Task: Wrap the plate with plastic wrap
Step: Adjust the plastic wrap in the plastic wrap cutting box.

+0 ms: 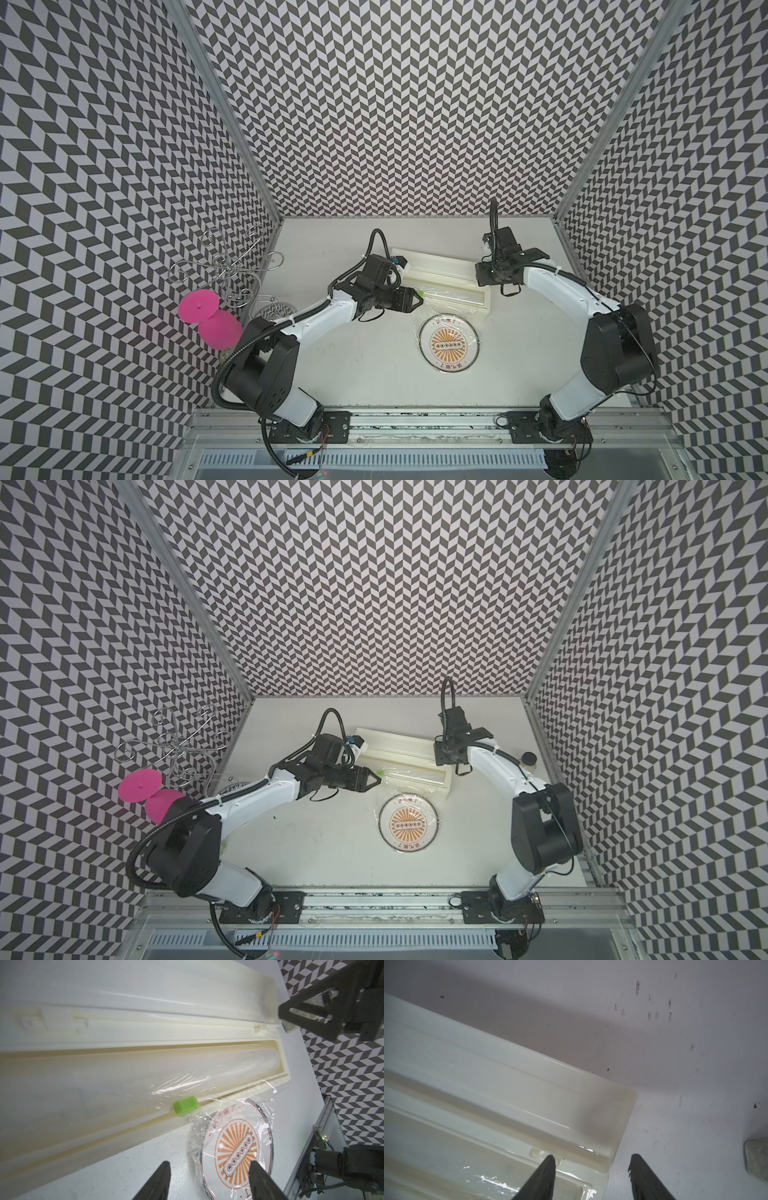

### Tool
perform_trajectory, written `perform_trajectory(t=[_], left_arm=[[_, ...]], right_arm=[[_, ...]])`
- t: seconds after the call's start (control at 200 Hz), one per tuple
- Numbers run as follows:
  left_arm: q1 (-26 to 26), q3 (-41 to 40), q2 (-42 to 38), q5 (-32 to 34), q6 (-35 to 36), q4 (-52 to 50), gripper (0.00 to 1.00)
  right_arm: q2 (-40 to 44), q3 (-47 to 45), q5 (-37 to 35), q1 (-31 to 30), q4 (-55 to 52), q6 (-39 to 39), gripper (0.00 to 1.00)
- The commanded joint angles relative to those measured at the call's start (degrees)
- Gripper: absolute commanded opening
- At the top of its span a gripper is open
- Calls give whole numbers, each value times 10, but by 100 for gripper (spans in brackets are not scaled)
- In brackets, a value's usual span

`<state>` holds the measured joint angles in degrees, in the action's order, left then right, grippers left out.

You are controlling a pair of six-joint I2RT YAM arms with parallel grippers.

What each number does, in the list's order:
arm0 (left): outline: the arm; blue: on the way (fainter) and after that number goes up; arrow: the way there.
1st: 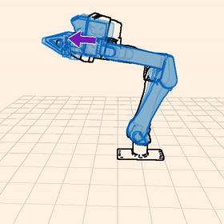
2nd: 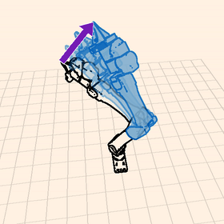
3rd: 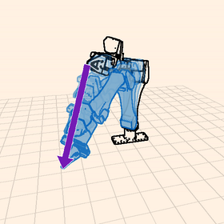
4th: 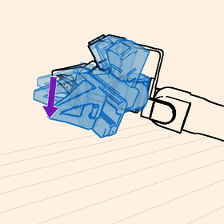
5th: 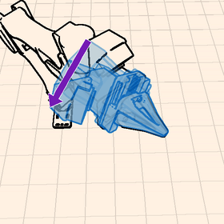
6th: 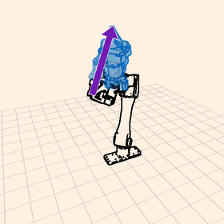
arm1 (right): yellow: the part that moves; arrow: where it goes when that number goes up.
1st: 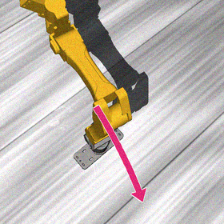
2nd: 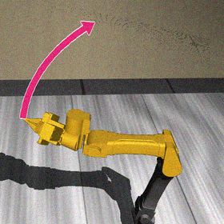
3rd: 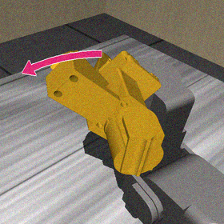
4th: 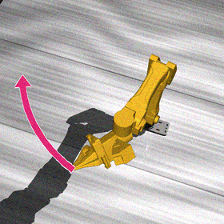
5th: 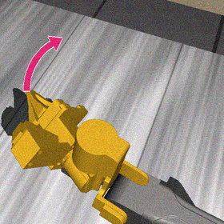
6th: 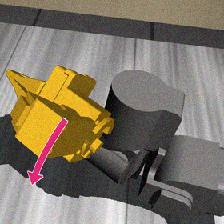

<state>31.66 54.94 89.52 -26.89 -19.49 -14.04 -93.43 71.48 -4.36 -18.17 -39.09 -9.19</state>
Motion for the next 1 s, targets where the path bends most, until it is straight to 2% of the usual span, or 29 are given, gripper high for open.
perform_trajectory(t=[0.0,0.215,0.441,0.601,0.671,0.806,0.997], left_arm=[[12,14,32,-13,18,19,59],[13,15,66,-15,19,30,45],[-1,14,83,-14,4,40,30],[-37,-15,75,-18,-22,51,14],[-52,-40,63,-19,-24,49,10],[-73,-93,45,-5,-25,43,6],[-81,-110,57,8,-28,16,3]], right_arm=[[33,-24,13,12,-5,-33,61],[65,-101,117,37,26,-37,61],[38,-118,131,54,58,-39,53],[10,-116,101,58,79,-53,46],[-4,-115,82,65,84,-62,41],[-15,-109,36,75,100,-81,34],[-22,-91,18,76,99,-82,32]])
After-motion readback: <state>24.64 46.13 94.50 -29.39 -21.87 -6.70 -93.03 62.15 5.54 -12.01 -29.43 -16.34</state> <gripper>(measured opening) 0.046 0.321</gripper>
